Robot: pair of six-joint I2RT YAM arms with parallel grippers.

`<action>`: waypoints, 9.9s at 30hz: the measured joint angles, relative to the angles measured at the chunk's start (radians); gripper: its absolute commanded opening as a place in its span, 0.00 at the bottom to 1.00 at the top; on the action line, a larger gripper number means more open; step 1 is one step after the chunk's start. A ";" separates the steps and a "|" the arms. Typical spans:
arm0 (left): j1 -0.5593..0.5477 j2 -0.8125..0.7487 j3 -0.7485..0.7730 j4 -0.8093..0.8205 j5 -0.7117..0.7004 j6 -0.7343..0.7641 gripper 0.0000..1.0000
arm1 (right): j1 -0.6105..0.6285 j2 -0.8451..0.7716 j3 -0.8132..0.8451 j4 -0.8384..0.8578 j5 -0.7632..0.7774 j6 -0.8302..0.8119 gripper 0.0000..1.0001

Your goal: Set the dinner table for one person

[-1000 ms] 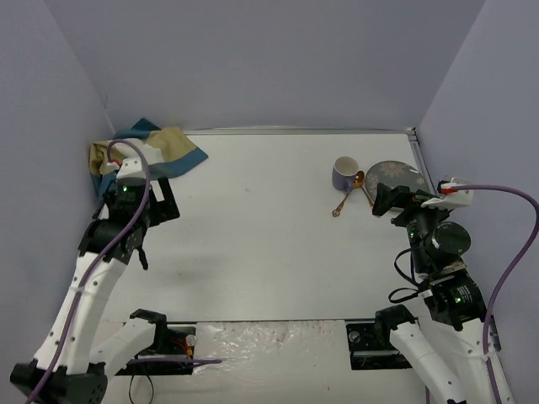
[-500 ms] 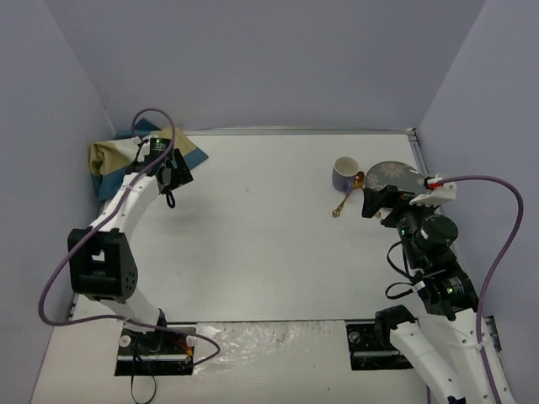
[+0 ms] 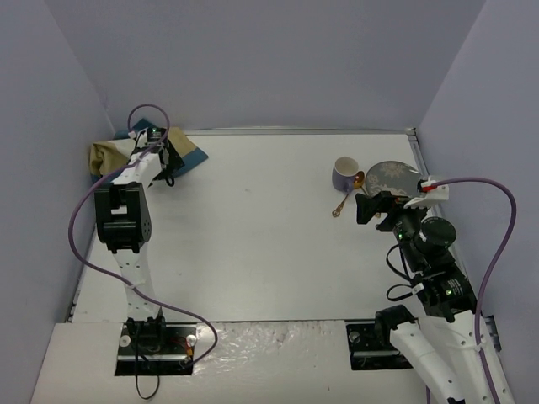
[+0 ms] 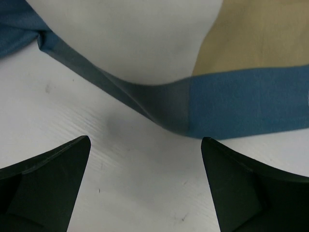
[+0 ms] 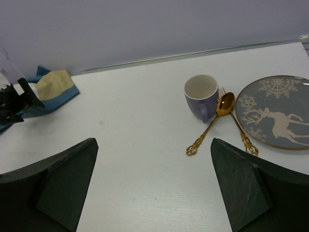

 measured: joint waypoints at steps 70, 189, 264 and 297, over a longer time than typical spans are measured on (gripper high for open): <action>-0.135 -1.015 -1.047 -0.256 0.187 -0.174 0.92 | 0.322 1.232 0.298 0.232 0.156 0.047 0.92; 0.039 -1.287 -1.048 -0.311 0.263 -0.205 0.29 | 0.205 1.258 0.270 0.385 -0.138 -0.264 0.14; -0.099 -0.381 -0.351 0.129 0.467 -0.098 0.70 | 0.157 1.212 0.195 0.611 -0.355 0.189 0.55; -0.262 0.151 -0.093 0.547 0.919 -0.169 0.70 | 0.161 1.433 0.087 0.935 -0.458 0.284 0.54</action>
